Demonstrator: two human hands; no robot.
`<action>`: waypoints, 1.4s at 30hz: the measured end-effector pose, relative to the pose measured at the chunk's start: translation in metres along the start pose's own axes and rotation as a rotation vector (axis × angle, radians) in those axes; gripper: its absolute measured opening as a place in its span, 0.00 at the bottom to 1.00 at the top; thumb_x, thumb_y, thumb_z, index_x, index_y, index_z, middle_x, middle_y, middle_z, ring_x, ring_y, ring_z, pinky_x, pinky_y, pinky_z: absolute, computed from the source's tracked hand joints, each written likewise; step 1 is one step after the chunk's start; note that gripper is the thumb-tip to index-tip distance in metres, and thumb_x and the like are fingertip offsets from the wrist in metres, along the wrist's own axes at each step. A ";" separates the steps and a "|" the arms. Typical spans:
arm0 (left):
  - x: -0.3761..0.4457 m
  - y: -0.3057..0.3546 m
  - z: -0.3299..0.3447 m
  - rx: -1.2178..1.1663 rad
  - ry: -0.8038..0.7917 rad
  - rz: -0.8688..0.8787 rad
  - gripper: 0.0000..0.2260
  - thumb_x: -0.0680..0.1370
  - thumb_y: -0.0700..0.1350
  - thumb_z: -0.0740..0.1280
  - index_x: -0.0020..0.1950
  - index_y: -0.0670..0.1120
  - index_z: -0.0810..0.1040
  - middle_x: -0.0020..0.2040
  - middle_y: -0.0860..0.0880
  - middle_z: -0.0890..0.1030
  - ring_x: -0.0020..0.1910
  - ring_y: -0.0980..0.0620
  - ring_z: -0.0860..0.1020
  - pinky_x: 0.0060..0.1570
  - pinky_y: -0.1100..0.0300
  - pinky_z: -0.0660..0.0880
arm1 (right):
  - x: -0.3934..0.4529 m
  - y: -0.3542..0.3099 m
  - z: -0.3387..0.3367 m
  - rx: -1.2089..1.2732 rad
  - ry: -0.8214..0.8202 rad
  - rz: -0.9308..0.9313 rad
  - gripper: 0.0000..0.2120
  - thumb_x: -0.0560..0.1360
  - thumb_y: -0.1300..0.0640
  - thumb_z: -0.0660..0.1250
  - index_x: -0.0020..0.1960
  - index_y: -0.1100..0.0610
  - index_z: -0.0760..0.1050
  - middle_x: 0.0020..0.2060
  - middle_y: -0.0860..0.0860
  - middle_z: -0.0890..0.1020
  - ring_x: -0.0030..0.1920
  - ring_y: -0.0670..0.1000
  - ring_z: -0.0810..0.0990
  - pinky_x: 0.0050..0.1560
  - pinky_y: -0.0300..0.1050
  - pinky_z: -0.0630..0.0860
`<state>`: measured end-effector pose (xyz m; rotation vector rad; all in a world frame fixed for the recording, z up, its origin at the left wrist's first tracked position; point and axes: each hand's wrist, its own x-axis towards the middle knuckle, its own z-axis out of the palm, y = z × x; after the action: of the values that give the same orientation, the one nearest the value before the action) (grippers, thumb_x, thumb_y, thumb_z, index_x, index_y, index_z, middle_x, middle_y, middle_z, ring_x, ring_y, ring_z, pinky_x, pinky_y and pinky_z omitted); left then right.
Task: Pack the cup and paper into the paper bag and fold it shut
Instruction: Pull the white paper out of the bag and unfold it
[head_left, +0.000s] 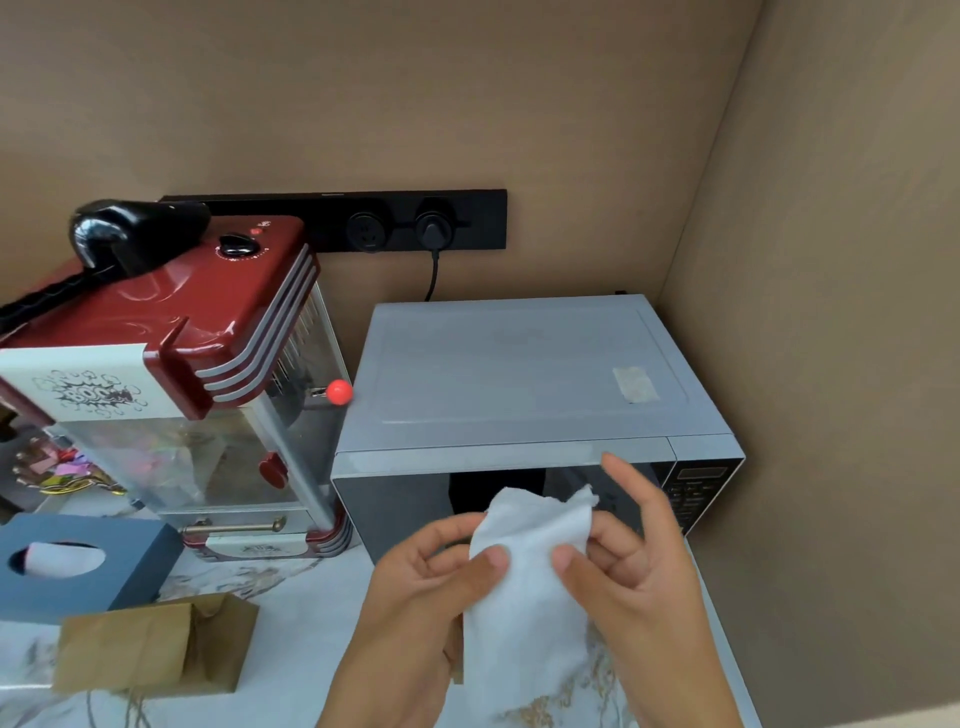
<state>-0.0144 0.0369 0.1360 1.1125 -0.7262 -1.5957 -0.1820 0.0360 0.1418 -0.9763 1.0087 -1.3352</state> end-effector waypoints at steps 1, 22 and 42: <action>0.000 0.001 0.000 0.003 -0.030 -0.024 0.18 0.64 0.41 0.79 0.54 0.42 0.84 0.51 0.36 0.86 0.44 0.37 0.85 0.47 0.45 0.78 | 0.001 0.000 0.001 0.021 0.024 0.012 0.32 0.69 0.71 0.71 0.64 0.43 0.70 0.43 0.58 0.87 0.41 0.52 0.86 0.40 0.44 0.83; 0.014 0.021 -0.003 0.077 -0.188 0.300 0.11 0.68 0.45 0.75 0.46 0.41 0.86 0.38 0.42 0.86 0.32 0.48 0.79 0.30 0.63 0.76 | 0.016 -0.012 -0.011 0.153 -0.069 0.002 0.06 0.68 0.62 0.69 0.42 0.62 0.84 0.36 0.57 0.85 0.36 0.53 0.83 0.33 0.41 0.78; 0.008 0.018 0.004 0.189 -0.056 0.293 0.16 0.63 0.49 0.79 0.49 0.49 0.85 0.40 0.46 0.87 0.38 0.52 0.84 0.34 0.63 0.79 | 0.011 -0.011 0.004 -0.014 -0.030 -0.062 0.10 0.65 0.61 0.75 0.46 0.56 0.83 0.37 0.55 0.85 0.37 0.51 0.83 0.34 0.41 0.79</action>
<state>-0.0112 0.0236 0.1508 1.0431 -1.0443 -1.3342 -0.1812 0.0248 0.1529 -1.0427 0.9729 -1.3616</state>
